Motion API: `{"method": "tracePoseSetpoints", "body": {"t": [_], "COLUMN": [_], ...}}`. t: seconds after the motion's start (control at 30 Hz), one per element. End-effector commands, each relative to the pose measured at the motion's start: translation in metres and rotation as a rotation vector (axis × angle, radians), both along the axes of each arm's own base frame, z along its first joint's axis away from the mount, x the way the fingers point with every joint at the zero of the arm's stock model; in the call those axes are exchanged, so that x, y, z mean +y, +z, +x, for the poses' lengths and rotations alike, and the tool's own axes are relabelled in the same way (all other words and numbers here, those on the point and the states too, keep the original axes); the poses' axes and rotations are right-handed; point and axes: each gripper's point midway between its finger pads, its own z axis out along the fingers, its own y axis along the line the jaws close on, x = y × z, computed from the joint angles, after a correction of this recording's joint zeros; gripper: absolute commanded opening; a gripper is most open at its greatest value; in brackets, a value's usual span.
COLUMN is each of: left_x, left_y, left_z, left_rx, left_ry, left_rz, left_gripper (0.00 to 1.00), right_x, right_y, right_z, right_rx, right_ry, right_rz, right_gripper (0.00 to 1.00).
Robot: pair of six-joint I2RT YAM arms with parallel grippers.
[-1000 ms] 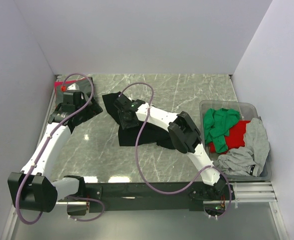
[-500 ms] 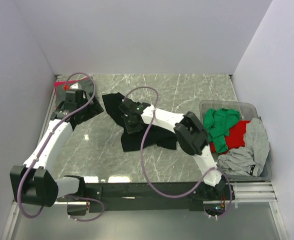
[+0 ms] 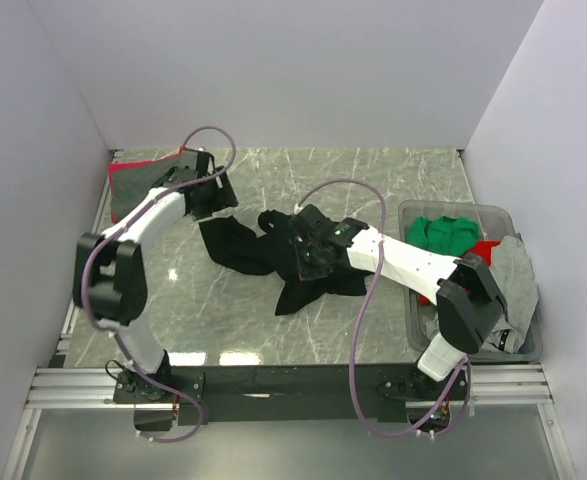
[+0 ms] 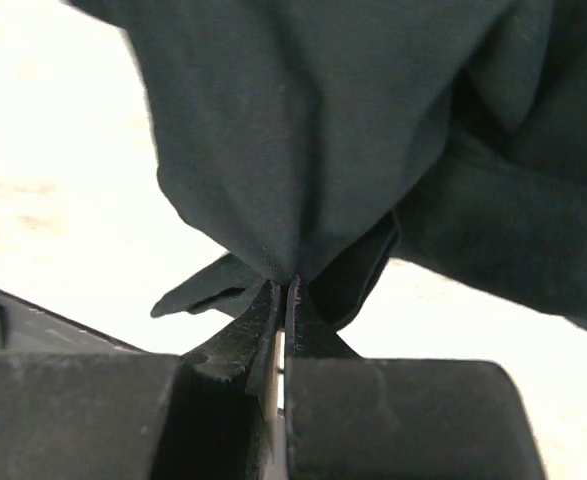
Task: Fold and stack the t-shirts
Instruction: Flatten the tshirt out
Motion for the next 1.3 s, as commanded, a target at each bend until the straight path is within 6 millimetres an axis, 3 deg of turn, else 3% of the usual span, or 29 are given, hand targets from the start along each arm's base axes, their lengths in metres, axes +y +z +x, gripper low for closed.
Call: {"method": "tracePoseSetpoints", "body": {"t": [0.0, 0.07, 0.23, 0.43, 0.57, 0.67, 0.93, 1.27], "left_x": [-0.005, -0.006, -0.004, 0.002, -0.005, -0.008, -0.010, -0.016], "left_y": [-0.012, -0.016, -0.047, -0.056, -0.062, -0.067, -0.058, -0.066], "left_z": [0.016, 0.021, 0.008, -0.010, -0.016, -0.014, 0.001, 0.009], "left_rx": [0.045, 0.063, 0.174, 0.188, 0.194, 0.206, 0.156, 0.142], "left_ry": [-0.016, -0.024, -0.024, -0.008, -0.030, -0.050, -0.054, -0.062], "left_rz": [0.013, 0.025, 0.040, 0.043, 0.004, 0.004, 0.000, -0.025], "left_gripper": [0.79, 0.74, 0.68, 0.67, 0.61, 0.59, 0.53, 0.46], "right_x": [-0.012, -0.008, -0.003, 0.000, 0.002, 0.003, 0.001, 0.001], "right_y": [-0.007, -0.009, -0.013, -0.014, -0.017, -0.018, -0.018, -0.019], "right_z": [-0.003, 0.000, 0.005, 0.008, 0.008, 0.008, 0.008, 0.008], "right_rx": [0.007, 0.012, 0.027, 0.035, 0.049, 0.051, 0.055, 0.059], "right_ry": [-0.046, -0.056, -0.063, -0.075, -0.092, -0.101, -0.116, -0.108], "right_rz": [-0.039, -0.036, -0.053, -0.051, -0.050, -0.048, -0.053, -0.064], "right_gripper": [0.00, 0.00, 0.00, 0.00, 0.00, 0.00, 0.00, 0.00]}}
